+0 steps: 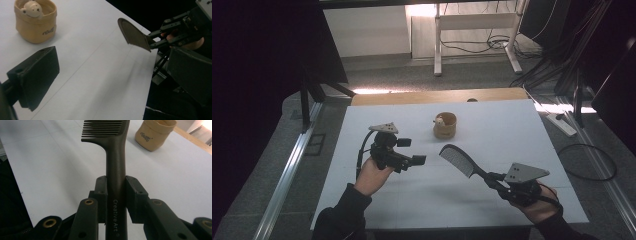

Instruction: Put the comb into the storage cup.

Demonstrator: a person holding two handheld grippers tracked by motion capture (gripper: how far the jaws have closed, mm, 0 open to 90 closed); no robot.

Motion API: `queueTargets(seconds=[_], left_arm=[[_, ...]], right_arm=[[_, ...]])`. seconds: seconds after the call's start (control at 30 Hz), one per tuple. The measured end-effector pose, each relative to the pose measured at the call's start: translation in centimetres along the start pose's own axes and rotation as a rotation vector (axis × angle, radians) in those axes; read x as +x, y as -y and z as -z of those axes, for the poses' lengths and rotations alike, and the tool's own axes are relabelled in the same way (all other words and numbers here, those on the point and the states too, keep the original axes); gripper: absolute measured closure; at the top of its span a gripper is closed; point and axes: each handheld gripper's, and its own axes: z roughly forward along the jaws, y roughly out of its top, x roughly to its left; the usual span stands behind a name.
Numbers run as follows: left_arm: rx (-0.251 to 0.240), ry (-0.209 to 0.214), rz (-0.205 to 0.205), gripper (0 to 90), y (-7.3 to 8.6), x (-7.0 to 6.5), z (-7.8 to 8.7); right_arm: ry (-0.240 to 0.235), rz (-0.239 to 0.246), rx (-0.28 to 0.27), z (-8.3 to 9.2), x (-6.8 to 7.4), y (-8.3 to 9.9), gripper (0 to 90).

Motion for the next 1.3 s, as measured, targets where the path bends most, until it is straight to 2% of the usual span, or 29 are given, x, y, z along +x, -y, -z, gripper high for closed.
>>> queueTargets(seconds=[0.17,0.33,0.73,1.03,1.3], left_arm=[[0.012,0.019,-0.001,0.0,-0.2,-0.2,-0.4],[0.013,0.045,0.022,0.0,-0.4,-0.3,-0.8],[0.019,0.082,0.037,0.0,-0.9,-0.5,-1.5],[0.023,0.115,0.070,0.0,-1.0,-0.6,-2.2],[0.034,0.143,0.076,0.0,-1.1,-0.8,-2.9]], right_arm=[[-0.010,0.021,-0.010,-0.3,0.5,-0.2,72.5],[-0.020,0.035,-0.025,-0.4,0.9,-0.4,72.4],[-0.037,0.072,-0.053,-0.7,1.9,-1.0,72.5],[-0.053,0.089,-0.081,-0.8,2.5,-1.3,72.5],[-0.061,0.112,-0.096,-1.0,3.1,-1.6,72.5]])
